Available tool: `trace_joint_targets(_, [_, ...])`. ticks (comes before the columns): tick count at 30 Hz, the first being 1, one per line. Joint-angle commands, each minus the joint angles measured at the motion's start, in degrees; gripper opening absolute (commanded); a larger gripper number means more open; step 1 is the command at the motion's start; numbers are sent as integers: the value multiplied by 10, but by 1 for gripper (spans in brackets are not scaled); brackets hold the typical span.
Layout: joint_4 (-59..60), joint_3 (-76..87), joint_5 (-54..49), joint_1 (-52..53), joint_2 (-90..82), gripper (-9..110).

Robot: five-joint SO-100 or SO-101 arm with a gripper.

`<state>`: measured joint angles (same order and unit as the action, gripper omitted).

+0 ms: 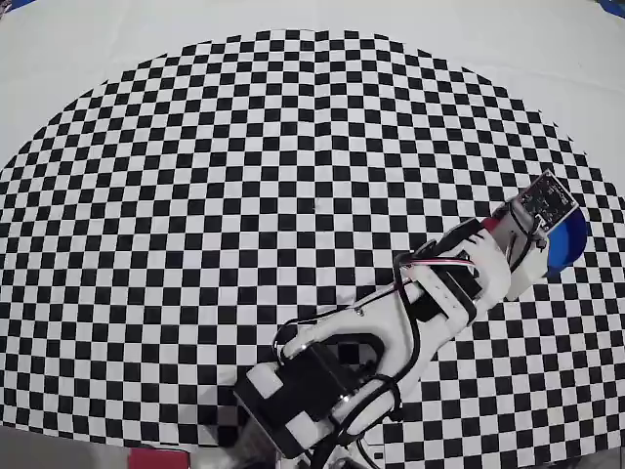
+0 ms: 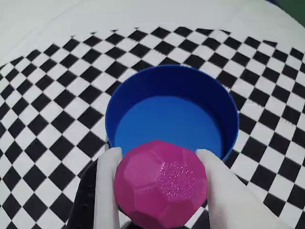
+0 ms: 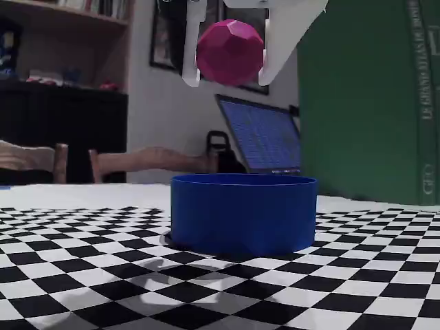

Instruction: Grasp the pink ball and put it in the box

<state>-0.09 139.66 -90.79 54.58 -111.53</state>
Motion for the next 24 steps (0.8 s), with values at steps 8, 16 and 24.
trace_joint_targets(8, [-36,-19,-4,6,10,0])
trace_joint_targets(16, [-36,-59,-5,1,59,0])
trace_joint_targets(24, [-33,-104,-6,1,112,0])
